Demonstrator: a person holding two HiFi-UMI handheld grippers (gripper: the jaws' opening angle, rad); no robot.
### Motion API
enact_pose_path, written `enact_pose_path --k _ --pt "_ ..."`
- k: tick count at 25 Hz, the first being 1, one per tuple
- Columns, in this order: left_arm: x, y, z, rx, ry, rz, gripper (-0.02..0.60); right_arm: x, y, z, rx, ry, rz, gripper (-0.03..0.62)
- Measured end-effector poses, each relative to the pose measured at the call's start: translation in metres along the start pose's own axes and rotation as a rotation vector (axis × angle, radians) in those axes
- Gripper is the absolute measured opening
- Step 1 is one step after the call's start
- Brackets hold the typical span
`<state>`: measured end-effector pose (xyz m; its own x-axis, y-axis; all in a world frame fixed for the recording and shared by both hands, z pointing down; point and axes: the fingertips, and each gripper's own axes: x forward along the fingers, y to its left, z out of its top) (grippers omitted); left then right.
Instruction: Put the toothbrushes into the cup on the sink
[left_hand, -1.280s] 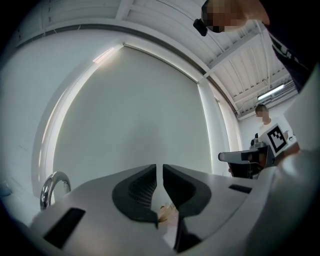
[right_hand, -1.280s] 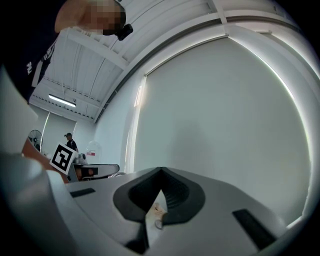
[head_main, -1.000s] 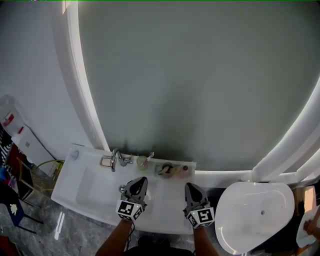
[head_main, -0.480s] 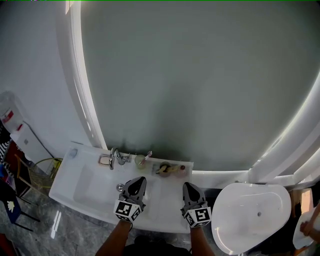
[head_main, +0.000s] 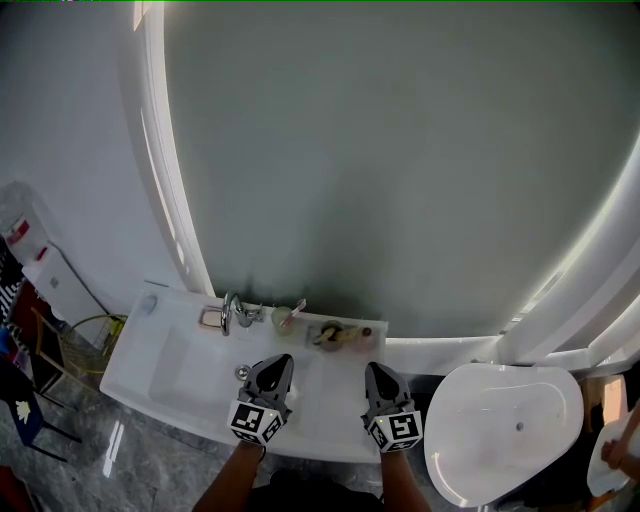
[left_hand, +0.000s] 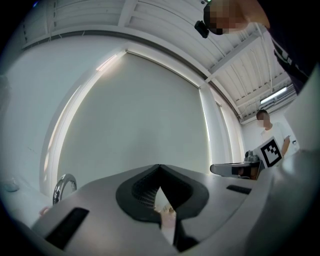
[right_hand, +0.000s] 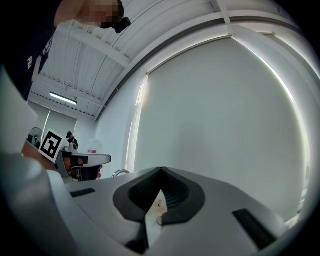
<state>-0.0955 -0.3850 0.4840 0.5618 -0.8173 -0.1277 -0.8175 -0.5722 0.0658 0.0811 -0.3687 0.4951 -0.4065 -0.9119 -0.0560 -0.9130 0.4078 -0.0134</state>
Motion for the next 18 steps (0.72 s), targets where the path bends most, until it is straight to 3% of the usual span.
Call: enact_pose_path --k 18 --pt "0.002 -0.015 -0.003 0.004 0.012 -0.021 0.024 -0.006 -0.002 -0.001 -0.003 -0.006 -0.008 0.028"
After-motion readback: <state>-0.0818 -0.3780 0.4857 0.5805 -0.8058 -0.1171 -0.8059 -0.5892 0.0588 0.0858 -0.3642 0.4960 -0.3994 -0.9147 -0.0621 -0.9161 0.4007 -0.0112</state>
